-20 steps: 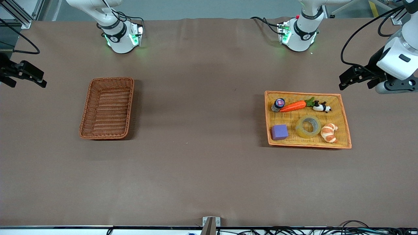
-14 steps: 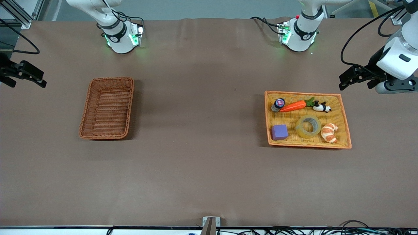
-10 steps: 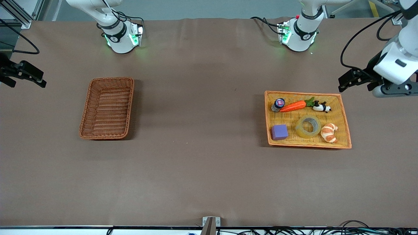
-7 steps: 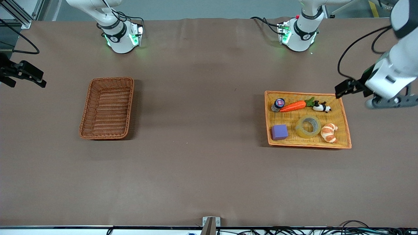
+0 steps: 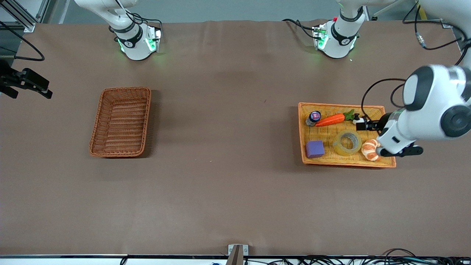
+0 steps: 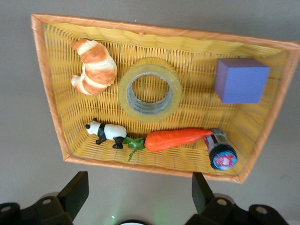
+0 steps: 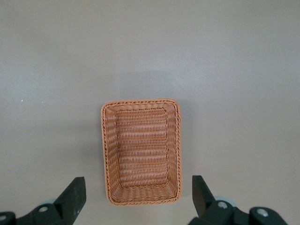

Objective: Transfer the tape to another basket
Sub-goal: 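Move the left gripper over the yellow tape roll in the tray, then lower the left gripper and grasp the yellow tape roll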

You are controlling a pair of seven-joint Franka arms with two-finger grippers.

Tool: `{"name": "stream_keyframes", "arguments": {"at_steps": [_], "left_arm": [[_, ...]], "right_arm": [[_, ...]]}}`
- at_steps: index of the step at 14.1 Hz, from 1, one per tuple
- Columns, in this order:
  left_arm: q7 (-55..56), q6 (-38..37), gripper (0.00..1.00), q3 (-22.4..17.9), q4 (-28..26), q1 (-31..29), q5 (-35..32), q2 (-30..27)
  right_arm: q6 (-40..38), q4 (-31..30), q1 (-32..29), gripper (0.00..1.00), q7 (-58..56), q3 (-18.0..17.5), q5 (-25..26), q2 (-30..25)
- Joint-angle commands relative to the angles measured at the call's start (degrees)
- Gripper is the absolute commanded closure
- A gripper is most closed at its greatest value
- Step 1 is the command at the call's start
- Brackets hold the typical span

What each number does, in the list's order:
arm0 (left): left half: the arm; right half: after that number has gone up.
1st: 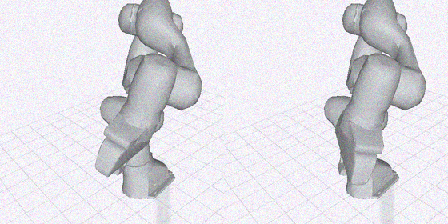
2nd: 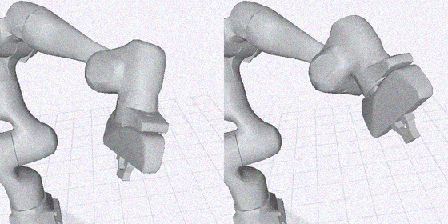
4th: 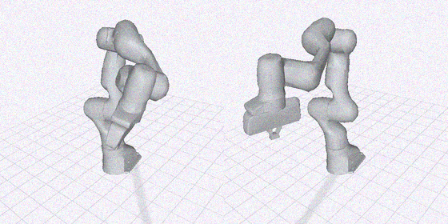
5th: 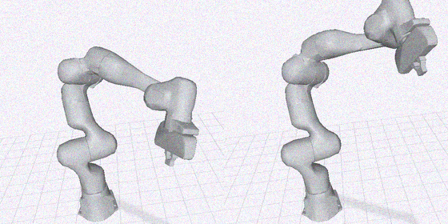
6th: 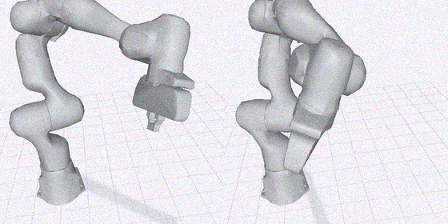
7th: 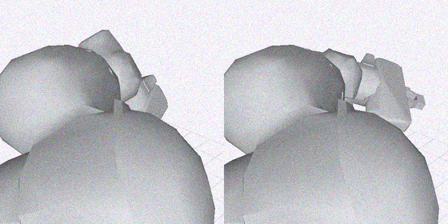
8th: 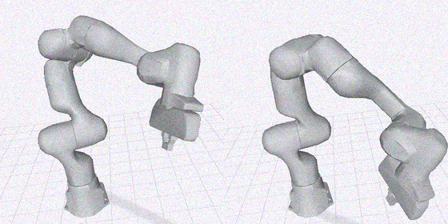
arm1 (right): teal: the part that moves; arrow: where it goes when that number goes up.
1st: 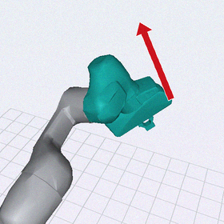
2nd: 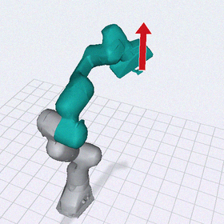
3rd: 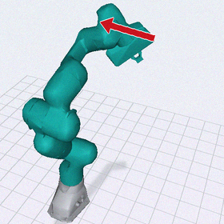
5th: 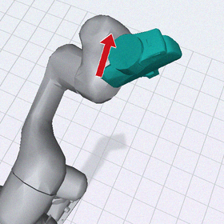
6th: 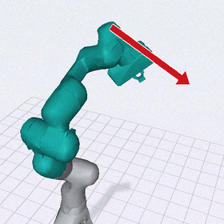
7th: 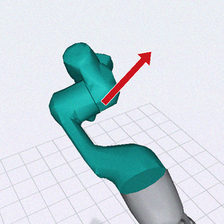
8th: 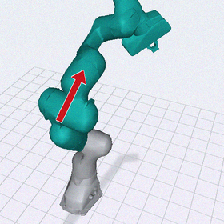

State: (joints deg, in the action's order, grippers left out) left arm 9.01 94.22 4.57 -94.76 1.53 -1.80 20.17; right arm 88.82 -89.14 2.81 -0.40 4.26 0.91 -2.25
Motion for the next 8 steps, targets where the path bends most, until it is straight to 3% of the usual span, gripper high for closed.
{"name": "stream_keyframes", "arguments": {"at_steps": [1,4,8], "left_arm": [[-0.75,6.29,0.03,-0.09,-3.56,-0.12,-1.72,0.84],[-0.48,15.01,0.04,-0.44,-7.62,-0.04,-1.72,3.02],[-0.66,17.66,0.04,-0.44,-8.86,-0.12,-1.72,7.6]], "right_arm": [[-0.22,-0.95,0.27,0.0,0.84,0.13,-0.83,-1.27],[-0.22,-0.95,0.36,0.0,0.84,0.05,-0.83,-1.27],[-0.4,-0.95,0.27,0.0,0.76,0.05,-0.83,-1.27]]}}
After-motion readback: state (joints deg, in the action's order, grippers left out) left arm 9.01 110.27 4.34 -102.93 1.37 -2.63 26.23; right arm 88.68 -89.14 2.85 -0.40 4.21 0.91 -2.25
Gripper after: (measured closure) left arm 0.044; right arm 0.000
